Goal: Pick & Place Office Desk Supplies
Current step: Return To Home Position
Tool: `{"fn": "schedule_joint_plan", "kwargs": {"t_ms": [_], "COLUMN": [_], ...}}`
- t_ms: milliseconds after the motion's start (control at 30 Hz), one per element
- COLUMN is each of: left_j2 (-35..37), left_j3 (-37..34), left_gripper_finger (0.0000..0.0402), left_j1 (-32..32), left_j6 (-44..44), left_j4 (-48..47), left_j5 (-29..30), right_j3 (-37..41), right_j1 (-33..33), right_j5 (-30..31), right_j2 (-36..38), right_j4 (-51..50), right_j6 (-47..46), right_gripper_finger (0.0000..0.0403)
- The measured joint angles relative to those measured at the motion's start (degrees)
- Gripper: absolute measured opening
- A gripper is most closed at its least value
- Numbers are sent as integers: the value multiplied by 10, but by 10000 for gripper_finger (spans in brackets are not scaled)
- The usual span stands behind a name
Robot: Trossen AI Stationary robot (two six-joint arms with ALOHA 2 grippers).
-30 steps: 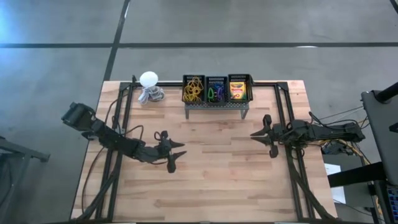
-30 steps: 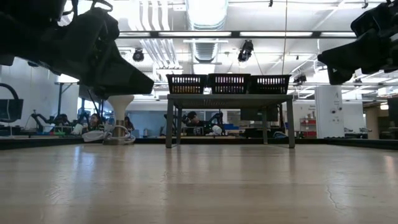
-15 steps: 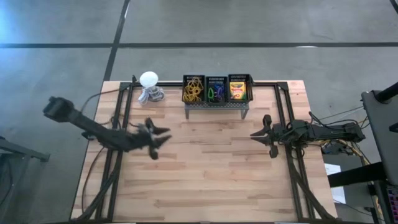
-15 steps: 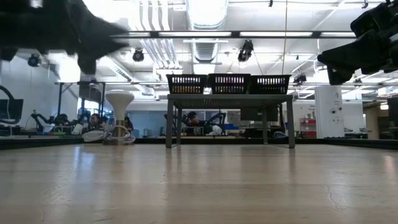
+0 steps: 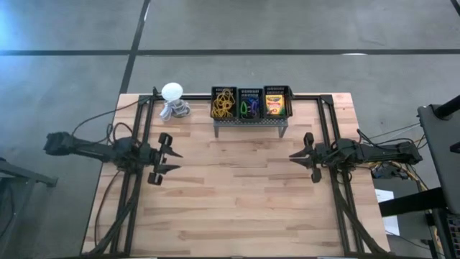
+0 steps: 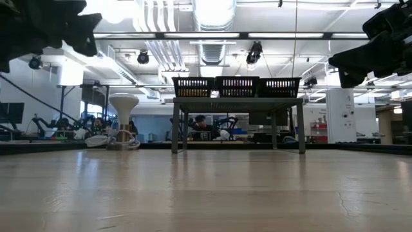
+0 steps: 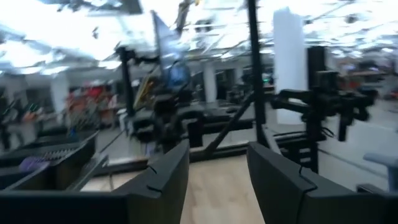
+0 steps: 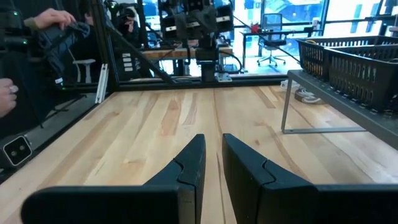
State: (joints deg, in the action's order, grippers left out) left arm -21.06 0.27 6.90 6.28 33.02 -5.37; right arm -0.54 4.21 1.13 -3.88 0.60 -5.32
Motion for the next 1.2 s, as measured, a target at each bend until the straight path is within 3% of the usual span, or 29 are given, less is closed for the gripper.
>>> {"fn": "schedule_joint_plan", "kwargs": {"t_ms": [500, 1200], "left_j2": [209, 208], "left_j3": [-1, -1], "left_gripper_finger": [166, 166], "left_j1": [-24, -50], "left_j6": [-40, -67], "left_j4": [-319, -314], "left_j5": [-5, 15], "right_j3": [0, 0], "right_j1": [0, 0], "right_j5": [0, 1], "right_j2": [0, 0], "right_j4": [0, 0], "right_j6": [-2, -1], "right_gripper_finger": [52, 52]}}
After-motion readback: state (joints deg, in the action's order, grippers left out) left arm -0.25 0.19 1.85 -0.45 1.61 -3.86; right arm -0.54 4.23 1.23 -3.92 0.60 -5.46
